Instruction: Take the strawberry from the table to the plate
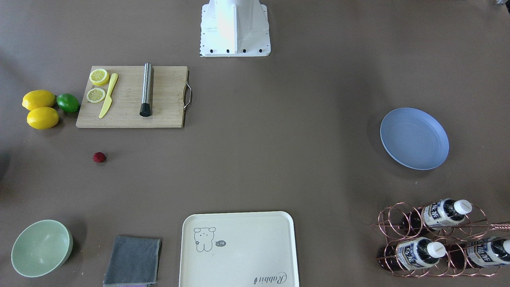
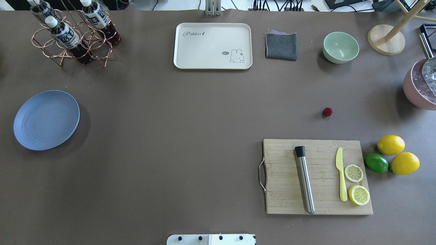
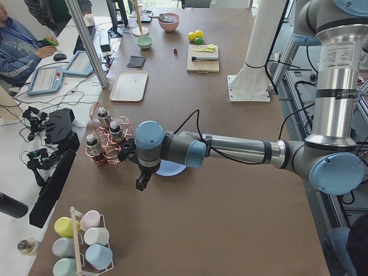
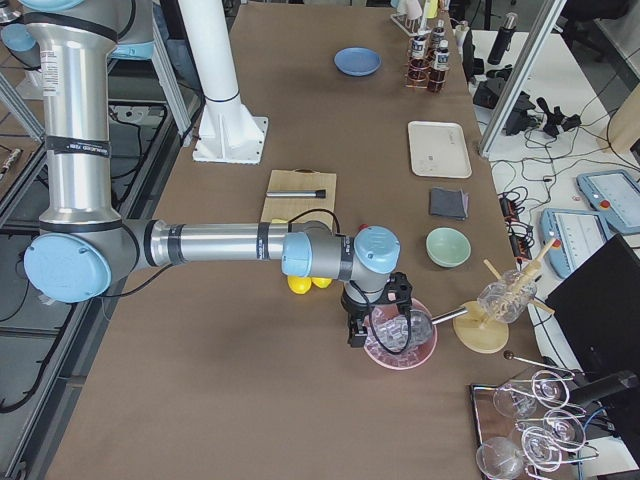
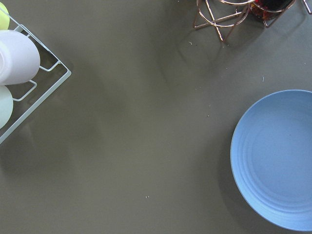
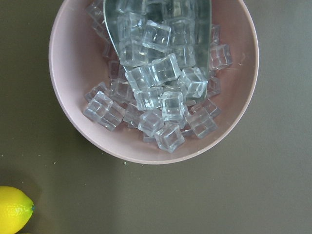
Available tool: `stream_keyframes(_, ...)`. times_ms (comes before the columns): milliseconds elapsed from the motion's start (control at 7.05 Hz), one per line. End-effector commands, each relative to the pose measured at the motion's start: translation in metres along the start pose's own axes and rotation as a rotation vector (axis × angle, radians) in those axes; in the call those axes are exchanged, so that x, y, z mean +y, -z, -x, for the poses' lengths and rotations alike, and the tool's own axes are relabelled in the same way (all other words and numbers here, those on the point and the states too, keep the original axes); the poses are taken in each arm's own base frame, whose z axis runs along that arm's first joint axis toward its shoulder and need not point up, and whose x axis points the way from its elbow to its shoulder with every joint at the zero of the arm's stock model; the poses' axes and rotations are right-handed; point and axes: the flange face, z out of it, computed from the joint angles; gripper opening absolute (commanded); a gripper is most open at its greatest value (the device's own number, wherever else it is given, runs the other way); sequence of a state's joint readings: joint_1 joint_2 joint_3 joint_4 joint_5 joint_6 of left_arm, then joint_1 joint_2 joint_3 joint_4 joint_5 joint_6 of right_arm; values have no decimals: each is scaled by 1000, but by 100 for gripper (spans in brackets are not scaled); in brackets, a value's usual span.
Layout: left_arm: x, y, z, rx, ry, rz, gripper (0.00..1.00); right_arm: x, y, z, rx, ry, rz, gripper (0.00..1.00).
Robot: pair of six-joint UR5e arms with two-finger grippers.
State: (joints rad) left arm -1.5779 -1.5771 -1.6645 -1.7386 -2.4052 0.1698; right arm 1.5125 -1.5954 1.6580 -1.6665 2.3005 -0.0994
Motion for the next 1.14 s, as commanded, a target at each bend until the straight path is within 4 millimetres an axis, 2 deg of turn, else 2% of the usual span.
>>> stream_keyframes(0, -23, 8, -19, 0, 81, -96, 99, -8, 12, 12, -20, 43, -52, 100)
stream_keyframes(142, -24, 4, -28, 9, 76, -144, 99, -12, 13, 15, -17, 75, -83, 100)
stream_keyframes(284, -24, -34, -43, 32, 31, -95, 99, -18, 22, 23, -8, 128, -149, 100)
stream_keyframes(426, -27, -65, -54, 53, 14, -44, 99, -22, 20, 31, -10, 66, -162, 100)
stream_keyframes(568, -31, -76, -55, 60, 32, -34, 97, -28, 17, 45, 1, 59, -185, 100)
stream_keyframes(709, -26, -98, -57, 75, 40, -43, 98, -30, 15, 52, -2, 58, -196, 100)
stream_keyframes(851, -11, -140, -54, 96, 0, -39, 98, -31, 13, 54, -3, 62, -195, 100)
stream_keyframes(993, -5, -173, -55, 79, -17, -52, 98, -29, 11, 52, -5, 59, -191, 100)
